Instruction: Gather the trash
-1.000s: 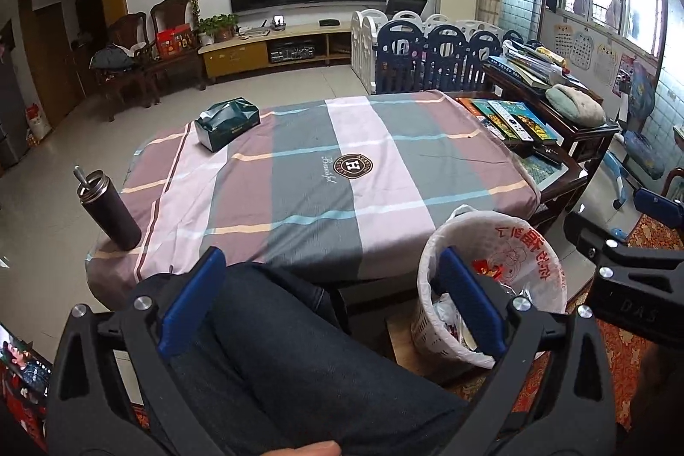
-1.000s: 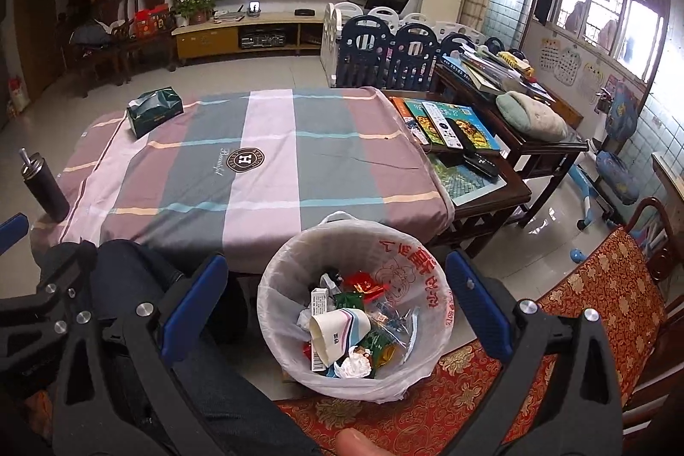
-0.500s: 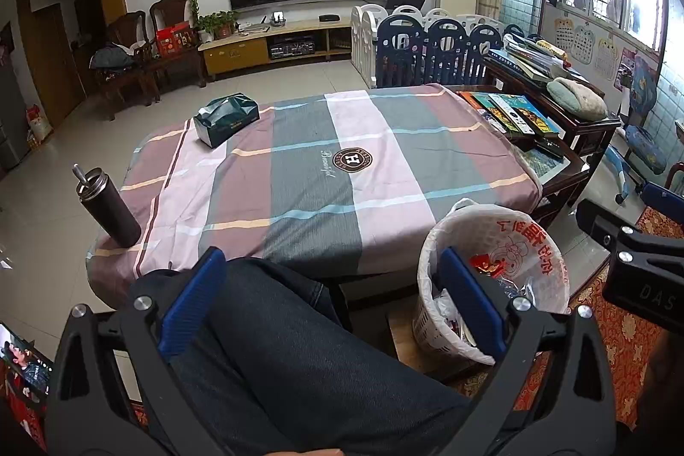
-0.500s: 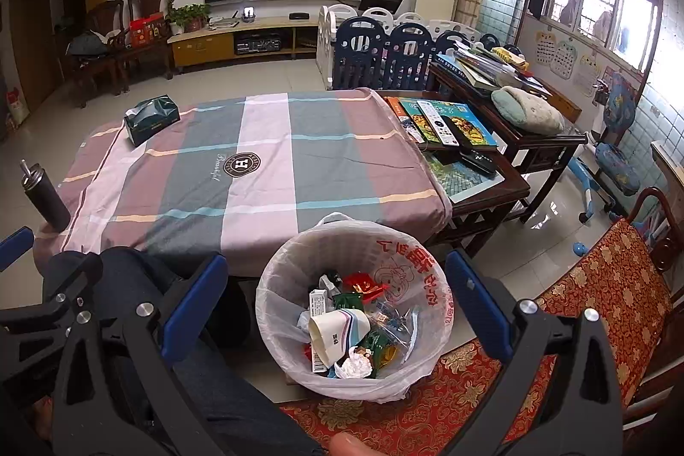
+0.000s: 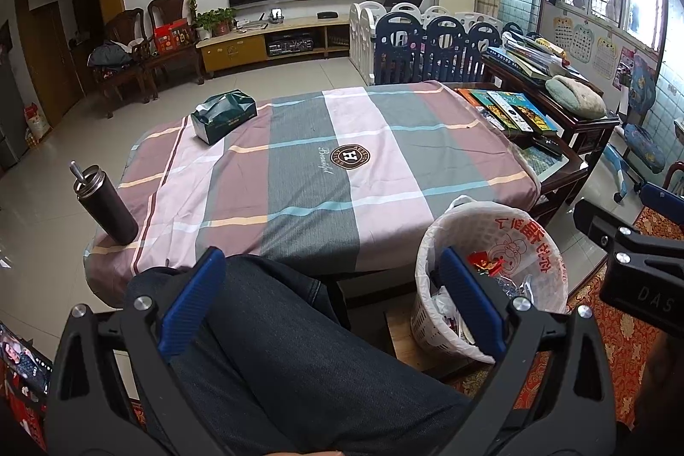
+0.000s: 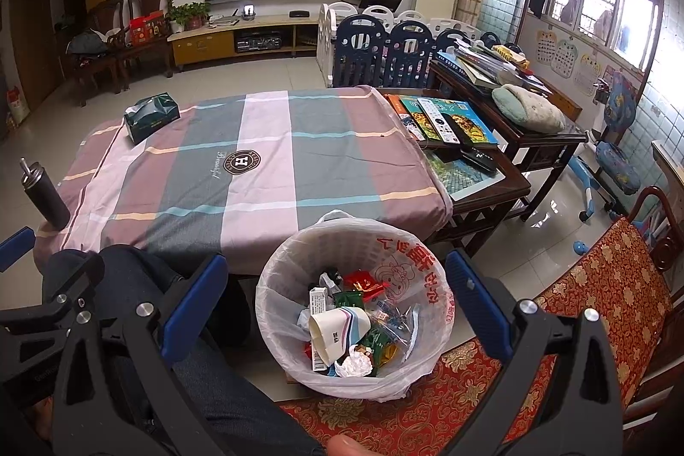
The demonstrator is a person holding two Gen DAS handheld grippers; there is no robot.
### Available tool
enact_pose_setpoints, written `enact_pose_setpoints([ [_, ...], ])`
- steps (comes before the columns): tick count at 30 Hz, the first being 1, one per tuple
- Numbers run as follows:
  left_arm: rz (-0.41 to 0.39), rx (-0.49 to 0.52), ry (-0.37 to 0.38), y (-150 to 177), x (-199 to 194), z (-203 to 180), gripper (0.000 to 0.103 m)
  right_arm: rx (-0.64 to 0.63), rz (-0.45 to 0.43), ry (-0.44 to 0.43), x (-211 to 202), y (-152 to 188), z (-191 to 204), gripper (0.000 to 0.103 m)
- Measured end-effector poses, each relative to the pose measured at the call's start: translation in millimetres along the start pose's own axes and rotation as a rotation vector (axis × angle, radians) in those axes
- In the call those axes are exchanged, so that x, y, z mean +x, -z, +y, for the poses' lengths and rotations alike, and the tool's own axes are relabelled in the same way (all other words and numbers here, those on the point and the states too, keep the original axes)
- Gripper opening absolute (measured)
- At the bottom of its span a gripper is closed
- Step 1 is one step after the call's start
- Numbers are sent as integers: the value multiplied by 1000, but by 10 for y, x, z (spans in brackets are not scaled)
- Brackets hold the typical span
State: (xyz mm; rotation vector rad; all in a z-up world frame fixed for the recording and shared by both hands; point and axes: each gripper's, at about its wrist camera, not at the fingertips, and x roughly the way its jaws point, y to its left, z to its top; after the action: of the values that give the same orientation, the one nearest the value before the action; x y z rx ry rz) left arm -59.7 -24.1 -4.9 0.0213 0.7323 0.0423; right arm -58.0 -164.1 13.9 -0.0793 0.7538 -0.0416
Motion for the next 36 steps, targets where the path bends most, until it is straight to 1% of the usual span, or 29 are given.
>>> enact_pose_setpoints([
  [27, 4, 2, 1, 24, 15, -20, 100, 6, 14, -1, 44, 59, 17, 99],
  [36, 8, 4, 5, 101, 21, -56, 100, 6, 14, -2, 44, 55, 11, 99],
])
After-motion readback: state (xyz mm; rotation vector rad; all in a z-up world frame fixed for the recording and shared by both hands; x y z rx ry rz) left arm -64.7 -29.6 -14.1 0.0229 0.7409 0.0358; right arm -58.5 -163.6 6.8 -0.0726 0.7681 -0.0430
